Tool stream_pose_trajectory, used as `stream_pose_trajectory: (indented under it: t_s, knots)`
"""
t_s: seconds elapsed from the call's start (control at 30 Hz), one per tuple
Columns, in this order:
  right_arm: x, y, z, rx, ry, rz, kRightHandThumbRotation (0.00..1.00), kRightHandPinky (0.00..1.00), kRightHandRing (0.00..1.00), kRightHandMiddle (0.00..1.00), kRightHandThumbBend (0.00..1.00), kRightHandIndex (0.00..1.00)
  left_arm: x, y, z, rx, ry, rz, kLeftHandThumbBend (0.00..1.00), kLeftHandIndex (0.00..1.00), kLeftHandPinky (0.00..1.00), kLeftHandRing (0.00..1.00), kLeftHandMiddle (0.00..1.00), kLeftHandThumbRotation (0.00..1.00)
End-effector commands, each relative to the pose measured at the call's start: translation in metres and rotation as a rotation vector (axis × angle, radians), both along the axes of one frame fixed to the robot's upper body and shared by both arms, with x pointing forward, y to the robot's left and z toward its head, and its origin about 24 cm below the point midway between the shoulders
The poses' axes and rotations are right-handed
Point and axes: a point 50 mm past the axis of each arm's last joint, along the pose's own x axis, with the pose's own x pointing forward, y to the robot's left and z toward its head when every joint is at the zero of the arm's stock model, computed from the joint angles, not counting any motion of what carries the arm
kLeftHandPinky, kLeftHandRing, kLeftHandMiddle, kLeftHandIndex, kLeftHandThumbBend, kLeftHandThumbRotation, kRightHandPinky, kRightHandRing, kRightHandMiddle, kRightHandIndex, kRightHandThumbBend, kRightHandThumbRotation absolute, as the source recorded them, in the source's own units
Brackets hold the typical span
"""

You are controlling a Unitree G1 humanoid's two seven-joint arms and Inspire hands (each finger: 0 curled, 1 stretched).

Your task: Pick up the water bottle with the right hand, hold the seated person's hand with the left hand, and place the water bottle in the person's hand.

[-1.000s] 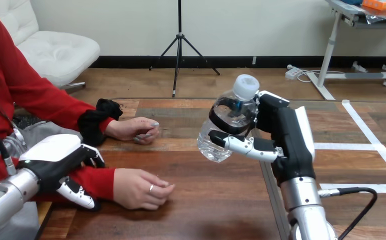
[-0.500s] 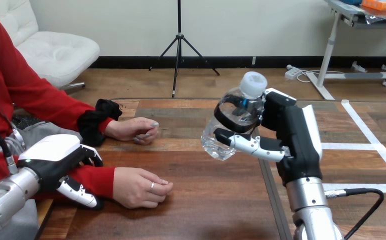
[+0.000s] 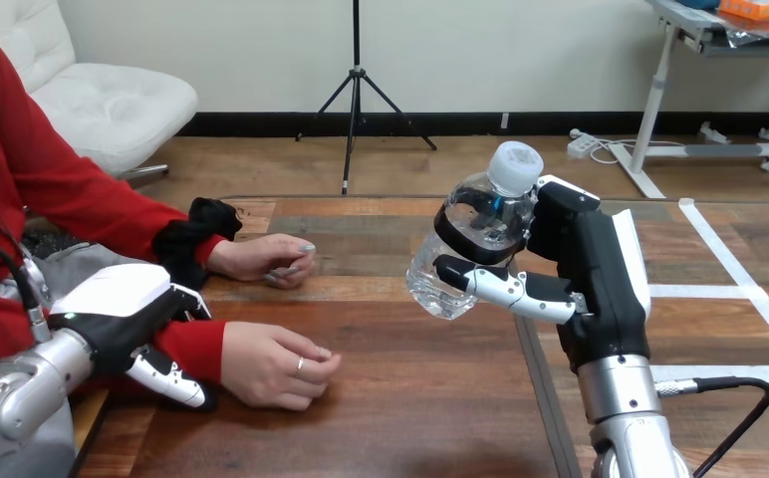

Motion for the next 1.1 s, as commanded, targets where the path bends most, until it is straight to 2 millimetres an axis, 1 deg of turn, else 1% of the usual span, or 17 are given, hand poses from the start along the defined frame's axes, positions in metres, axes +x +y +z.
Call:
stream_pose_trajectory:
  t_s: [0.0,0.27,0.3,0.57,0.87,1.07]
  knots:
    - [0.0056,0.0012,0.0297,0.029,-0.137,-0.001,0.0,0.27,0.33,0.47,0.86,0.48,0.0075,-0.0135,0.0,-0.012,-0.007,-0.025,1.0,0.59,0.47,0.52,0.57,0.37]
    - [0.0058,0.0012,0.0298,0.022,-0.14,-0.006,0.0,0.27,0.34,0.47,0.86,0.48,0.0074,-0.0169,-0.0021,-0.011,-0.001,-0.039,0.99,0.54,0.42,0.46,0.52,0.33]
    - [0.0059,0.0012,0.0298,0.023,-0.14,-0.007,0.0,0.27,0.34,0.47,0.86,0.48,0.0073,-0.0174,-0.0024,-0.011,-0.003,-0.041,0.98,0.52,0.39,0.44,0.5,0.32]
    - [0.0068,0.0019,0.0295,0.033,-0.138,-0.003,0.0,0.27,0.34,0.46,0.86,0.48,0.0072,-0.021,-0.0033,-0.019,-0.006,-0.058,0.94,0.47,0.33,0.38,0.44,0.28]
    - [0.0069,0.0033,0.0282,0.033,-0.131,0.009,0.0,0.27,0.33,0.46,0.86,0.48,0.0071,-0.0227,-0.0014,-0.036,-0.024,-0.074,0.89,0.42,0.28,0.34,0.4,0.23]
    - [0.0072,0.0047,0.0275,0.022,-0.131,0.007,0.0,0.27,0.33,0.46,0.87,0.48,0.007,-0.023,0.0007,-0.047,-0.037,-0.085,0.86,0.4,0.27,0.33,0.39,0.22]
